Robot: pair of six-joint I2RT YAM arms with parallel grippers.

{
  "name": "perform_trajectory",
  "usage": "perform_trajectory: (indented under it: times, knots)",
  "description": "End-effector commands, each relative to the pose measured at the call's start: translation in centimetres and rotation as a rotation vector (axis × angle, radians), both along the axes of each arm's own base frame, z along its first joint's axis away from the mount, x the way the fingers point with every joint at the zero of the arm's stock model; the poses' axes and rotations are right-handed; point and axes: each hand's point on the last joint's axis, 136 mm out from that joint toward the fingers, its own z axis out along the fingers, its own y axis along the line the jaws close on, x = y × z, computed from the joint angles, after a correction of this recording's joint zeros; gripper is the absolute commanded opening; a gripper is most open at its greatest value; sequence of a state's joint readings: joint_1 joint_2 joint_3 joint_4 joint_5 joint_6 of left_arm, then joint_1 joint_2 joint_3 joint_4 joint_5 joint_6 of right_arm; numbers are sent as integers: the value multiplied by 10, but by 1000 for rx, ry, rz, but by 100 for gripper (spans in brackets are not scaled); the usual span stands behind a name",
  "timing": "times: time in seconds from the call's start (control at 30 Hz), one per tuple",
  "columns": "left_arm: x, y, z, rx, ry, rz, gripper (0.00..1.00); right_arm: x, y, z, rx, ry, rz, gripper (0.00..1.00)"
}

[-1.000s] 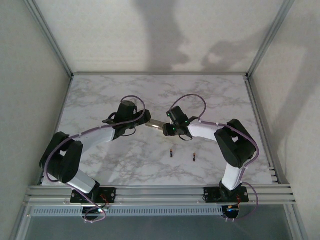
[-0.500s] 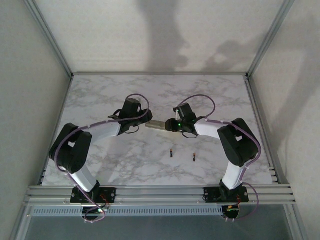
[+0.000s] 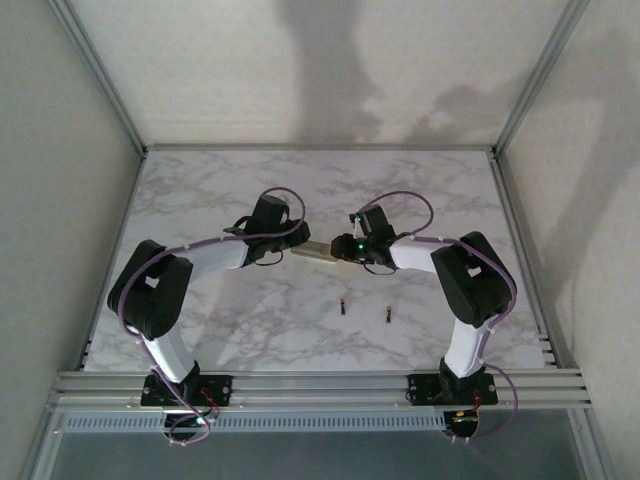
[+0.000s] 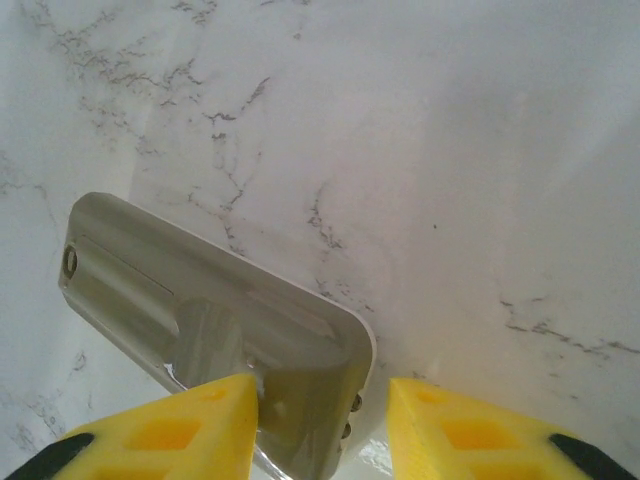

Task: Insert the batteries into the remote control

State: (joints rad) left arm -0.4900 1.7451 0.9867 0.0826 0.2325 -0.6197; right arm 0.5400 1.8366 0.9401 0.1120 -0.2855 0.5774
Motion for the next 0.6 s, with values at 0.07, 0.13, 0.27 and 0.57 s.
perform_trajectory:
  times: [0.07, 0.13, 0.27, 0.57]
  knots:
    - [-1, -4, -9, 31, 21, -23, 43, -3, 1, -10, 12, 34, 0, 39]
    - [-2, -5, -9, 31, 23, -24, 42, -3, 1, -10, 16, 34, 1, 39]
    - [-2, -8, -13, 38, 32, -39, 42, -3, 2, -10, 17, 36, 7, 38]
    - [-1, -12, -19, 50, 51, -46, 39, -3, 3, -10, 20, 36, 10, 36]
